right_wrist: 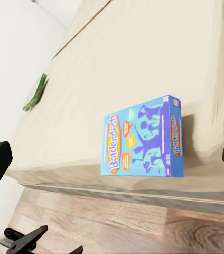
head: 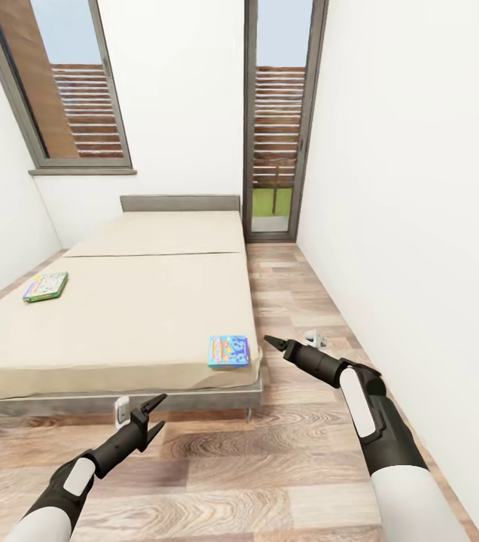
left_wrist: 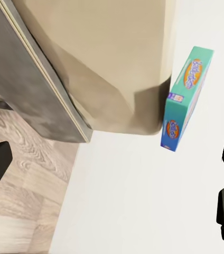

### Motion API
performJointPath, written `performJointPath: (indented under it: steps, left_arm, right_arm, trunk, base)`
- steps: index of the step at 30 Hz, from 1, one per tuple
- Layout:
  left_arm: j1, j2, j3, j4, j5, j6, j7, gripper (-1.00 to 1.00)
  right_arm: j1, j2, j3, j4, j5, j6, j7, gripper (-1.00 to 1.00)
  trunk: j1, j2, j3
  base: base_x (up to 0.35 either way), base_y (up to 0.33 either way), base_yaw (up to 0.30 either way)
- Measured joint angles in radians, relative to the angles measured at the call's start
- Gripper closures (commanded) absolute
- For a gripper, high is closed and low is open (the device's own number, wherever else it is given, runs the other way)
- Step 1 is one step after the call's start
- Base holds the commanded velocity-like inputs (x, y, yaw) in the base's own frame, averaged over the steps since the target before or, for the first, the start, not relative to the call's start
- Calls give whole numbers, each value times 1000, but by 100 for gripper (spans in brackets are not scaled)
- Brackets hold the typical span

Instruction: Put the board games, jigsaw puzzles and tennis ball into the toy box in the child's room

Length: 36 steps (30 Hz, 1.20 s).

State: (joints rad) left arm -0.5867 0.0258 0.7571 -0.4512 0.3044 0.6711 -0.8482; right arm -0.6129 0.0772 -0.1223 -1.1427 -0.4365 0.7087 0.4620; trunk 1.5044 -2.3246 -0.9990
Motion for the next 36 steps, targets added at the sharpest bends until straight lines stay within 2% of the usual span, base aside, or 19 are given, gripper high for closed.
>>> performJointPath:
  steps: [21, 29, 36]
  left_arm:
    - [0, 0, 1, 0, 0, 0, 0, -100]
    - [0, -10, 2, -2, -1, -4, -1, -100]
    - [0, -11, 0, -3, -1, -5, -3, -100]
  right_arm:
    - [0, 0, 0, 0, 0, 0, 0, -100]
    - [0, 0, 0, 0, 0, 0, 0, -100]
    - [0, 0, 0, 0, 0, 0, 0, -100]
  trunk:
    - [0, 0, 0]
    - [0, 0, 0]
    - [0, 0, 0]
  base:
    - [0, -82, 0]
    - [0, -52, 0]
    - [17, -191, 0]
